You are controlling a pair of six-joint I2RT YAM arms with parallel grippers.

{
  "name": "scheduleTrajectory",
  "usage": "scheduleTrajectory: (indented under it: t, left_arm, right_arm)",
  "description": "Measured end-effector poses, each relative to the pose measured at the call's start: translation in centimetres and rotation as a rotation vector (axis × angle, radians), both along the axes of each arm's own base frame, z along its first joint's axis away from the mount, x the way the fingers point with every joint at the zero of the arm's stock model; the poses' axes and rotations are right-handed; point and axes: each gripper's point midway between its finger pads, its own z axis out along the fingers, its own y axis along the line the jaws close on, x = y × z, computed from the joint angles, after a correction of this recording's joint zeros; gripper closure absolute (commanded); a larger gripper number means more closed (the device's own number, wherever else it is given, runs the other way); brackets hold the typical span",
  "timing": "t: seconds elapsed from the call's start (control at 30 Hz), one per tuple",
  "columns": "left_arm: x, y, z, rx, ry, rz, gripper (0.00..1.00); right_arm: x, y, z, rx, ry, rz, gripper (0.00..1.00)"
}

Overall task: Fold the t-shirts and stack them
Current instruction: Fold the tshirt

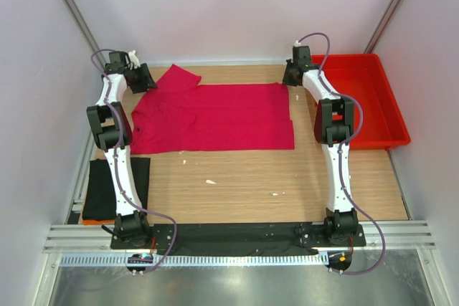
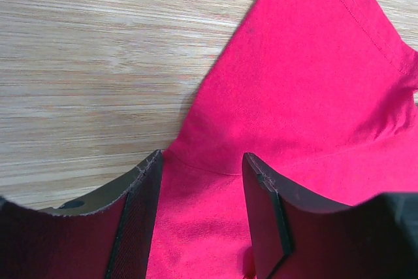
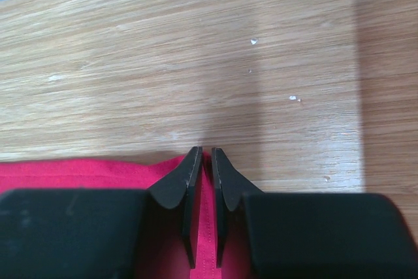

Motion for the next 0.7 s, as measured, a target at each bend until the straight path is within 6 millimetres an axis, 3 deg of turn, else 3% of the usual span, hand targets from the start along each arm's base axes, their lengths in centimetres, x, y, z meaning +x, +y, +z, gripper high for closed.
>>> scheduleTrajectory:
  t: [0.37, 0.57, 0.7]
  left_arm:
    - [0.23, 0.70, -0.08, 0.027, 0.002, 0.037, 0.45]
    - [0.24, 0.79, -0.12, 0.031, 0.002, 0.040, 0.53]
    - [0.26, 0.90, -0.14, 0.038, 0.001, 0.040, 0.55]
  right_arm:
    - [0.02, 0.08, -0.06, 0.004, 0.000, 0.003, 0.88]
    - [0.03, 0.11, -0.09, 0.007, 0.000, 0.001, 0.99]
    - [0.16, 0.22, -0.07, 0.012, -0.002, 0.002, 0.99]
